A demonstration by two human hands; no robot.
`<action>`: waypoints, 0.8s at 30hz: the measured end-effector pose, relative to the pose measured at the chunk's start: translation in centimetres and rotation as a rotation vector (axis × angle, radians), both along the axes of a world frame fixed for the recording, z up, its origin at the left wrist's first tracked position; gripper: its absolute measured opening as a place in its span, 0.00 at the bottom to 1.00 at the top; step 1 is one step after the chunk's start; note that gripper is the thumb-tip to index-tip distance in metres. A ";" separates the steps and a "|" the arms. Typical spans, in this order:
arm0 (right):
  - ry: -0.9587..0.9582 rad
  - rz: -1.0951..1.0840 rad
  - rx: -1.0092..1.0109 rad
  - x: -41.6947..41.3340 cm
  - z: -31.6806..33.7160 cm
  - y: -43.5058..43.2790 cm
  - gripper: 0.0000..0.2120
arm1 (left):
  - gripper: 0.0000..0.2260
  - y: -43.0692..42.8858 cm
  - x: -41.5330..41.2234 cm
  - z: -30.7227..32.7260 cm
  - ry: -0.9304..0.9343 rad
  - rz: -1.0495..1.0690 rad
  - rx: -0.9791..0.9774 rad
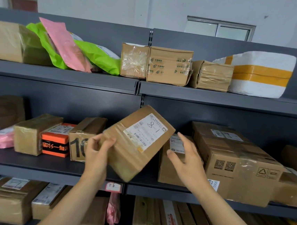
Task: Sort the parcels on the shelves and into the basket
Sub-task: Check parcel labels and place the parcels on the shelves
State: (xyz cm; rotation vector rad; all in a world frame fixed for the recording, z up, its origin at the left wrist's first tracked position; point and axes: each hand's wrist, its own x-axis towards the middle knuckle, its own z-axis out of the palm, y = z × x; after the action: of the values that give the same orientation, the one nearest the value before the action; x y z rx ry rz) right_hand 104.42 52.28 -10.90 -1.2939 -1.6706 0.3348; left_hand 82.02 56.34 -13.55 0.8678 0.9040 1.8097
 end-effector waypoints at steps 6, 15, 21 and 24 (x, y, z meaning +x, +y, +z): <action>-0.085 0.103 -0.022 -0.2 2.4 -0.6 0.38 | 0.21 -3.2 -4.9 2.8 0.461 -0.161 0.214; -0.296 0.615 -0.407 -1.3 6.2 -0.5 0.48 | 0.20 -8.8 -5.7 8.0 1.111 -0.318 0.357; -0.225 0.866 -0.641 -2.3 2.7 -0.8 0.49 | 0.20 -9.6 -4.6 8.1 1.262 -0.494 0.302; 0.017 0.741 -0.674 -2.1 1.0 -1.1 0.50 | 0.22 -8.7 -5.3 7.0 1.165 -0.446 0.197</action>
State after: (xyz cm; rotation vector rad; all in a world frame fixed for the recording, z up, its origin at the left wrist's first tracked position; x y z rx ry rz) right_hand 102.35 51.13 -9.94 -1.0469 -2.0632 1.4386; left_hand 76.70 47.67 -6.51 2.1397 1.0731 0.9072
